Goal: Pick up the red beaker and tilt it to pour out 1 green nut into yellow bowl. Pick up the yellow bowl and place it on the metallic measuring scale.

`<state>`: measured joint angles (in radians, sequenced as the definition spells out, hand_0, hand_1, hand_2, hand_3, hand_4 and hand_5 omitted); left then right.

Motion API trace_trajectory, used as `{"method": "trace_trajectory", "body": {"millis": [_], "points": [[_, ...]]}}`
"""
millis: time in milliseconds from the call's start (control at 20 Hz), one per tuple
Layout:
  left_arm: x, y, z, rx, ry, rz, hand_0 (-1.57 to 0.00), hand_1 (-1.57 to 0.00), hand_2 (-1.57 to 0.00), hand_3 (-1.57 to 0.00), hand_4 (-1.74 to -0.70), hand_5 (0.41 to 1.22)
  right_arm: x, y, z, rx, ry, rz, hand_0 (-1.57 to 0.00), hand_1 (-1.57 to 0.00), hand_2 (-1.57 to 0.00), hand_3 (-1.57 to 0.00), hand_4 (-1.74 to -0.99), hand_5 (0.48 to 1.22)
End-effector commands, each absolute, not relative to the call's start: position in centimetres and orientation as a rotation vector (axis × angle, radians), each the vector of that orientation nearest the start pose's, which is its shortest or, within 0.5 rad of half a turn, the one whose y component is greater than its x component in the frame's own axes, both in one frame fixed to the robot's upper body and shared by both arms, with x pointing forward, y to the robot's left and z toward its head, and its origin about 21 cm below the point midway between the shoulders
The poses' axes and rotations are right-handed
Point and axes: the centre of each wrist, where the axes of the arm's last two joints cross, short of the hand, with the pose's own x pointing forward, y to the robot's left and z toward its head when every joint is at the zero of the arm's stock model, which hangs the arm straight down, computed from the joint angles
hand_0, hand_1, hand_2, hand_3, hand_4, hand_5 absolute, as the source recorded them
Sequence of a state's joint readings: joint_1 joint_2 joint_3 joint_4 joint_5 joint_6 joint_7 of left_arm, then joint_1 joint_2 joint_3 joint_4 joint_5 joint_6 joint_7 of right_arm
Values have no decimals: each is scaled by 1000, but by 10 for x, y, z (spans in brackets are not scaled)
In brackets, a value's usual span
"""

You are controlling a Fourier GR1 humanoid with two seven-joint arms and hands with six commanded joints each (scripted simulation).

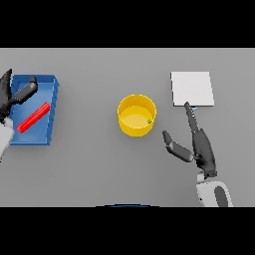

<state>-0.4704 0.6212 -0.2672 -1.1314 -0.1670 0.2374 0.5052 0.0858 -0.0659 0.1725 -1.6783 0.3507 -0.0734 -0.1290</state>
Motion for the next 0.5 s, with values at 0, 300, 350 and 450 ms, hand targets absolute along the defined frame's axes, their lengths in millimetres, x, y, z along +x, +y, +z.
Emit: {"method": "trace_trajectory", "body": {"millis": [0,300,350,450], "points": [[353,321,70,835,-1089,-413,-82,-67,-69,-65,-773,655,230,-210,10,-215,-1741,445,1,1,1,1,-1014,666],[351,318,75,830,-1135,-431,-21,-17,-17,-16,-740,668,275,-212,44,-308,-1665,1033,1,1,1,1,-1122,674],[351,319,73,831,-1132,-433,-16,-13,-14,-13,-737,673,281,-208,48,-338,-1659,1112,1,1,1,1,-1151,672],[350,320,74,838,-1116,-431,-10,-8,-8,-8,-733,680,292,-203,58,-347,-1620,1292,1,1,1,1,-1192,677]]}}
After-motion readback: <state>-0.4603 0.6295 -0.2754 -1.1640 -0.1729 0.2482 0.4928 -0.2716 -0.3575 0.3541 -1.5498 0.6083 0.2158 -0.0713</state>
